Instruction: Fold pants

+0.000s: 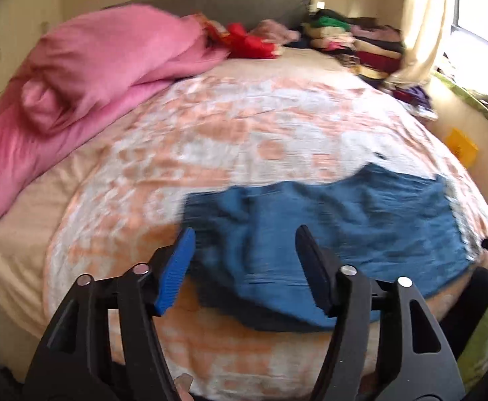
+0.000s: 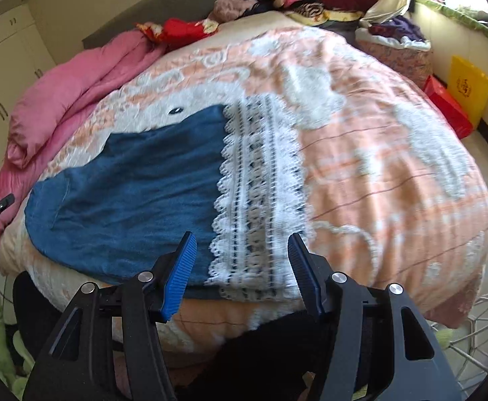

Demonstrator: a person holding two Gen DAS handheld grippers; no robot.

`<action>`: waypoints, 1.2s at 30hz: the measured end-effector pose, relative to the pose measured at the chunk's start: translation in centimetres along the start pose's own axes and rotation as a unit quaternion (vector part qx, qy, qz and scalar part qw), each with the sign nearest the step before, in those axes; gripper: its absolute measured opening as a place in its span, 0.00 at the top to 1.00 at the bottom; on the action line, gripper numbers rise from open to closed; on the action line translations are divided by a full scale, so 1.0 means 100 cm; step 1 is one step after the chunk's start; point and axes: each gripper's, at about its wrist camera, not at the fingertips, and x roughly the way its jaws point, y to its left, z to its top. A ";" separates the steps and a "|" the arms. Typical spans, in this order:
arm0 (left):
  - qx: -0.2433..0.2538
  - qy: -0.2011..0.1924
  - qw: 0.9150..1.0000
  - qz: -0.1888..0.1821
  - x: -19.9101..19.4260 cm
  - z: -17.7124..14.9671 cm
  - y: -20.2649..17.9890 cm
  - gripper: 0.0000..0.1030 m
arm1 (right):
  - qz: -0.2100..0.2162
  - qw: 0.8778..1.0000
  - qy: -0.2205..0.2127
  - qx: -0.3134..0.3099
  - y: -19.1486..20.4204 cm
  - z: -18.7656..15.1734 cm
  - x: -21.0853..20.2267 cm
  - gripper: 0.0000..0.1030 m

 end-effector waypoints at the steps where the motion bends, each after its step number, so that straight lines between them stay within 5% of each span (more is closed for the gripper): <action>1: 0.017 0.002 1.000 -0.015 0.004 0.001 -0.015 0.46 | -0.003 1.000 -0.003 0.004 -0.004 0.001 -0.001 0.46; 5: 0.057 0.031 0.996 -0.057 0.030 -0.005 -0.058 0.45 | -0.013 1.000 0.016 0.018 -0.017 0.000 0.009 0.52; 8: 0.079 0.064 0.992 -0.074 0.057 -0.014 -0.082 0.45 | -0.007 0.999 0.046 0.010 -0.017 -0.006 0.023 0.83; 10: 0.094 0.084 0.990 -0.060 0.073 -0.023 -0.090 0.45 | -0.014 0.999 0.046 -0.013 -0.011 -0.011 0.022 0.87; 18: 0.090 0.108 0.989 -0.049 0.093 -0.040 -0.080 0.45 | -0.036 0.997 0.058 -0.032 -0.012 -0.021 0.021 0.85; 21: 0.094 0.109 0.988 -0.050 0.093 -0.040 -0.083 0.42 | -0.054 0.996 0.057 -0.039 -0.010 -0.019 0.018 0.74; 25: 0.096 0.106 0.988 -0.053 0.091 -0.037 -0.086 0.41 | -0.056 0.997 0.020 -0.042 -0.004 -0.009 0.001 0.70; 36: 0.138 0.037 0.986 -0.082 0.081 0.037 -0.117 0.41 | -0.013 0.993 0.001 -0.115 0.046 0.023 0.022 0.65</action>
